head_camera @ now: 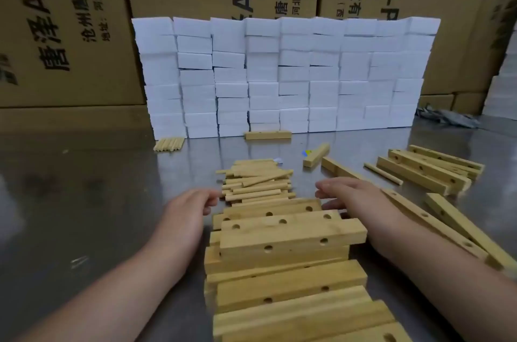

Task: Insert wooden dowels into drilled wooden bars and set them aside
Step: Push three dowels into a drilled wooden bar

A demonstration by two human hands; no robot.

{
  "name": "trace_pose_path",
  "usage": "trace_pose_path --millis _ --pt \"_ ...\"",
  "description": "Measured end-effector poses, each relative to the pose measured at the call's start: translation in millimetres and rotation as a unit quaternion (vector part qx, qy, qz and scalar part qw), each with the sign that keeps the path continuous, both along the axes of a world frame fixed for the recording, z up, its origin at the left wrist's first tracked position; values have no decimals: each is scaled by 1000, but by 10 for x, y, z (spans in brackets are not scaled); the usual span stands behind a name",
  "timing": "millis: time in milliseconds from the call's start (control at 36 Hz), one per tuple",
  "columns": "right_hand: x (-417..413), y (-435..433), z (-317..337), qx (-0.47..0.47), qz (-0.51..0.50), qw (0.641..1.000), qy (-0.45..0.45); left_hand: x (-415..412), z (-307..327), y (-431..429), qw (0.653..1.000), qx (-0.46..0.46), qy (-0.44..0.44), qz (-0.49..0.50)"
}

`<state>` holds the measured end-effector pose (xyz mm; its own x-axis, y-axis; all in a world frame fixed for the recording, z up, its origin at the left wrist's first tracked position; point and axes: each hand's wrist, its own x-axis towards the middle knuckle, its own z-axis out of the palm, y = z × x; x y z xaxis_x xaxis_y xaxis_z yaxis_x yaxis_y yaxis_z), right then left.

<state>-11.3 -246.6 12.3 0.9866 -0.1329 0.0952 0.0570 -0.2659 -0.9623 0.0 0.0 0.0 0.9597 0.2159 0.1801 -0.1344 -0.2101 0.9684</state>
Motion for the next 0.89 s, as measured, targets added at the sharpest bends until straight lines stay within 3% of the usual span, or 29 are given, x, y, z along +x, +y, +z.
trace_pose_path --millis 83,222,528,889 --pt "21 23 -3 -2 -5 1000 4 23 6 -17 999 -17 27 18" --pt "0 33 -5 -16 -14 1000 13 18 26 -90 996 74 49 19" --pt "-19 63 20 3 -21 1000 -11 -91 45 -23 992 106 26 -59" --pt "-22 71 15 27 1 998 -64 -128 57 -24 991 113 -4 -66"
